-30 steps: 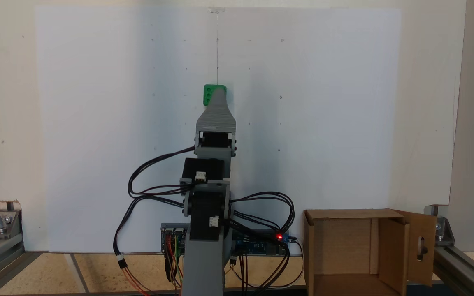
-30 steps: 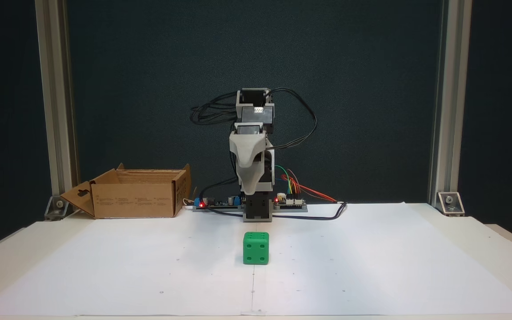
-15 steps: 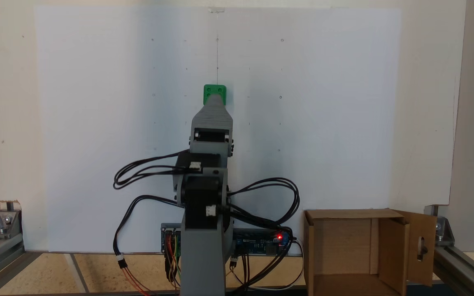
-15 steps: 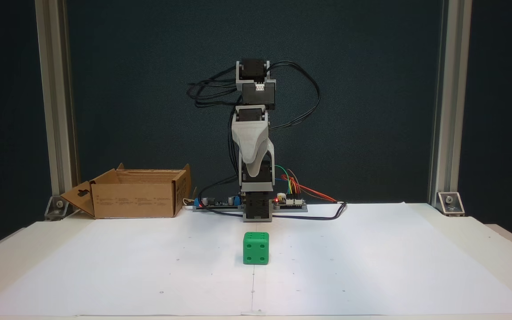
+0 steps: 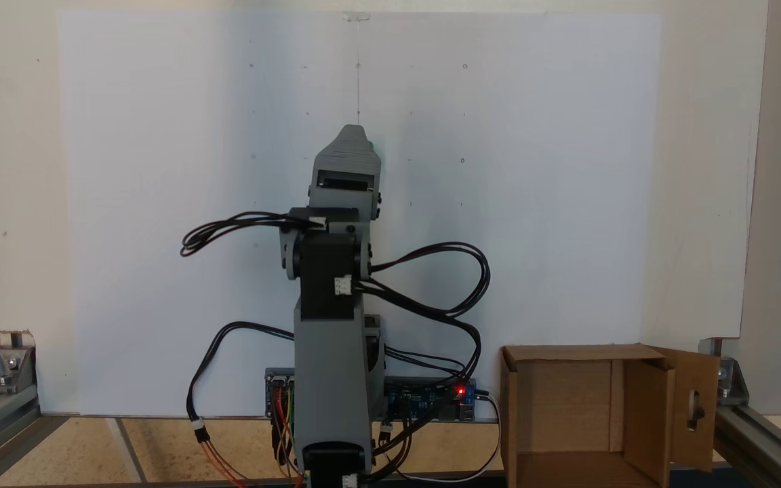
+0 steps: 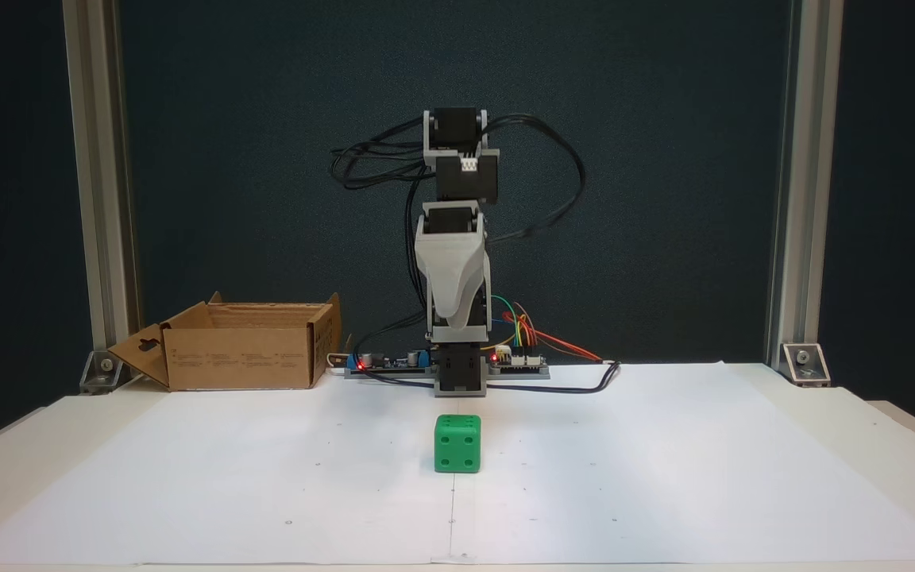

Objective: Grasp a green dice and put it in the bin.

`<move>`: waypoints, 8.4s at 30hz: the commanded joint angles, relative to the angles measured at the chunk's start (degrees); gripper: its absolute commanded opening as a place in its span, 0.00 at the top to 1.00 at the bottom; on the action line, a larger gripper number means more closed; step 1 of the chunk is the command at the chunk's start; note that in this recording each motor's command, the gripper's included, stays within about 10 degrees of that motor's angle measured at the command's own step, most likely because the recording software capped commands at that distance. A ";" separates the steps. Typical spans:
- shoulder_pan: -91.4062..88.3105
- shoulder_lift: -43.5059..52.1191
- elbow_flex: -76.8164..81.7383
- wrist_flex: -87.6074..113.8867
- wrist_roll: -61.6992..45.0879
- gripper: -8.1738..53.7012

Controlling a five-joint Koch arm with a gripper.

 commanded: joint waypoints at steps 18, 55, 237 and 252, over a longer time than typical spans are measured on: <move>-2.29 -5.80 -1.14 -1.14 2.11 0.16; -1.67 -15.12 5.01 -7.47 2.11 0.16; 1.76 10.90 -6.24 -11.87 0.09 0.15; 3.34 29.71 24.35 -50.87 -4.22 0.12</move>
